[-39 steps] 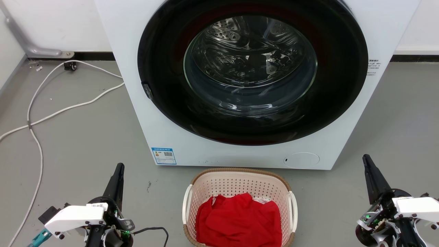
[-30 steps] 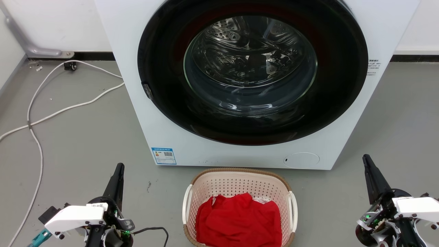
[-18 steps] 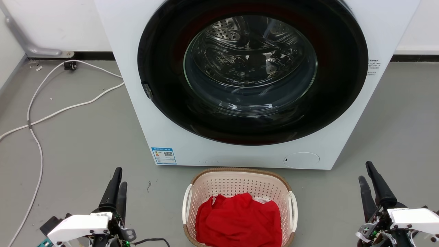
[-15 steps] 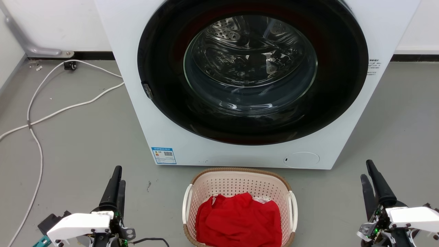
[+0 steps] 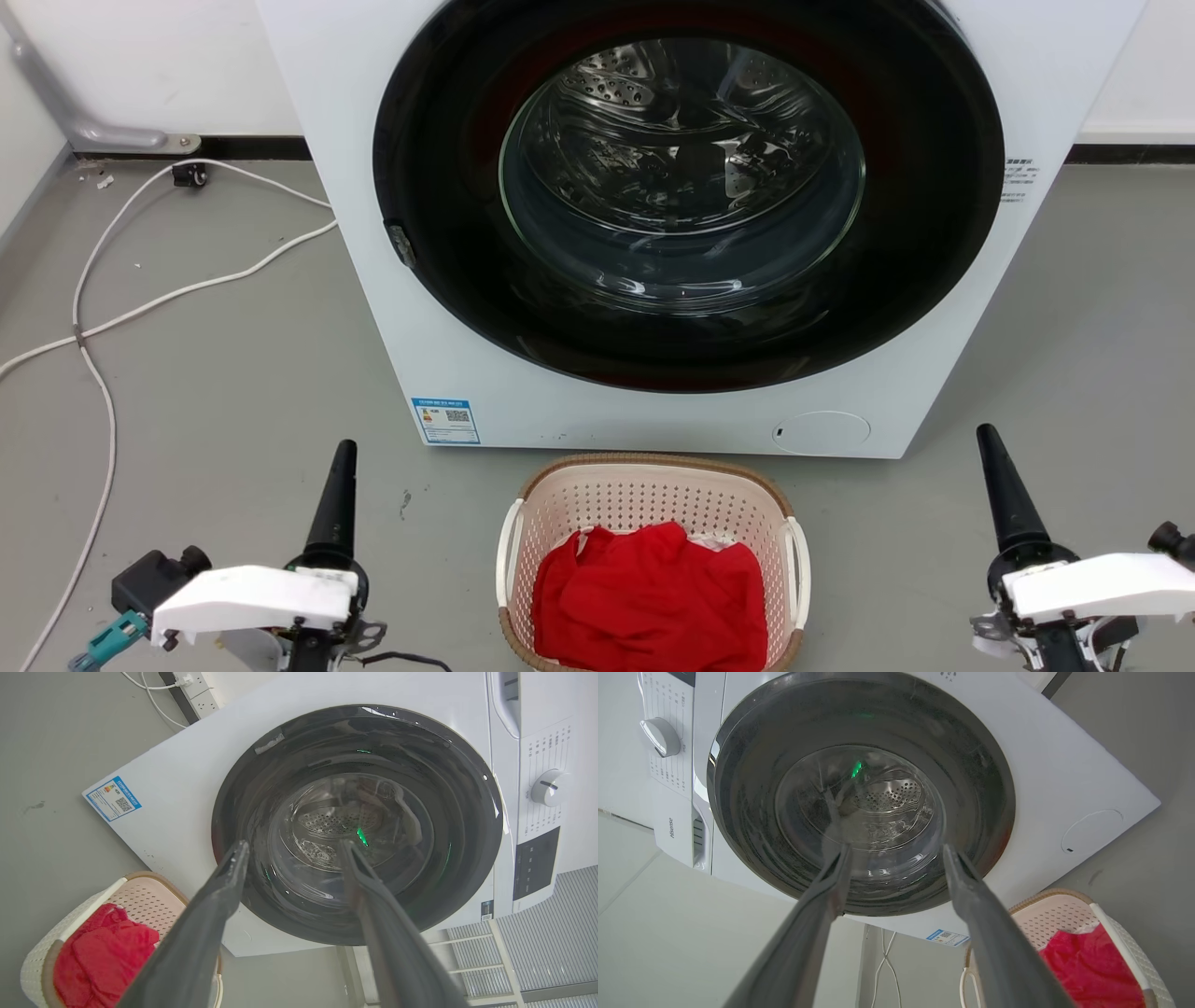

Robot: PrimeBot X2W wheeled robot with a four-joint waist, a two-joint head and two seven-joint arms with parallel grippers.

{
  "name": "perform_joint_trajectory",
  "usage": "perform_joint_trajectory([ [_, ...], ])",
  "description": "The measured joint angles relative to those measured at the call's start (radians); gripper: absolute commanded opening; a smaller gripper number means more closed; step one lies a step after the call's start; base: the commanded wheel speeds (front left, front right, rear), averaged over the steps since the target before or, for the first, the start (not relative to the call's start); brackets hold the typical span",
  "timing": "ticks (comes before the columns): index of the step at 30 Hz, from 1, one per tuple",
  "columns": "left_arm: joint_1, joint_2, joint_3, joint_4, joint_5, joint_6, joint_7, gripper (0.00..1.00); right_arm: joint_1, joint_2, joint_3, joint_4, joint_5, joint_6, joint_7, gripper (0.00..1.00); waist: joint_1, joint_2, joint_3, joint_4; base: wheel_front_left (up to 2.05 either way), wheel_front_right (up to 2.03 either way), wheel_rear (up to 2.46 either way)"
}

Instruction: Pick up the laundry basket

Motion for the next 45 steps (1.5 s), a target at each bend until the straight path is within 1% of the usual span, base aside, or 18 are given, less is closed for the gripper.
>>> perform_joint_trajectory([
  [6, 0.007, 0.0, -0.019, -0.02, 0.097, 0.021, -0.024, 1.0, 0.019, 0.0, 0.013, -0.015, -0.134, 0.0, -0.023, 1.0, -0.0001, 0.0, 0.001, 0.0, 0.0, 0.0, 0.0],
  [12, 0.013, 0.0, -0.036, -0.036, 0.191, 0.04, -0.045, 1.0, 0.025, 0.0, 0.019, -0.028, -0.244, 0.0, -0.044, 1.0, 0.0, 0.0, 0.002, 0.0, 0.0, 0.0, 0.0],
  [13, 0.023, 0.0, -0.045, -0.045, 0.248, 0.05, -0.06, 1.0, 0.036, 0.0, 0.02, -0.036, -0.306, 0.0, -0.059, 1.0, 0.0, 0.0, 0.002, 0.0, 0.0, 0.0, 0.0],
  [27, 0.033, 0.001, -0.066, -0.083, 0.412, 0.063, -0.104, 1.0, 0.058, 0.0, 0.031, -0.089, -0.5, 0.0, -0.103, 1.0, 0.0, 0.0, 0.006, -0.001, 0.0, 0.0, 0.0],
  [38, 0.048, 0.001, -0.081, -0.099, 0.526, 0.077, -0.135, 1.0, 0.074, 0.0, 0.034, -0.11, -0.631, 0.0, -0.135, 1.0, -0.0001, 0.0, 0.008, -0.002, 0.0, 0.0, 0.0],
  [45, 0.051, 0.001, -0.09, -0.106, 0.598, 0.078, -0.154, 1.0, 0.081, 0.0, 0.036, -0.125, -0.703, 0.0, -0.155, 1.0, -0.0002, 0.0, 0.01, -0.003, 0.0, 0.0, 0.0],
])
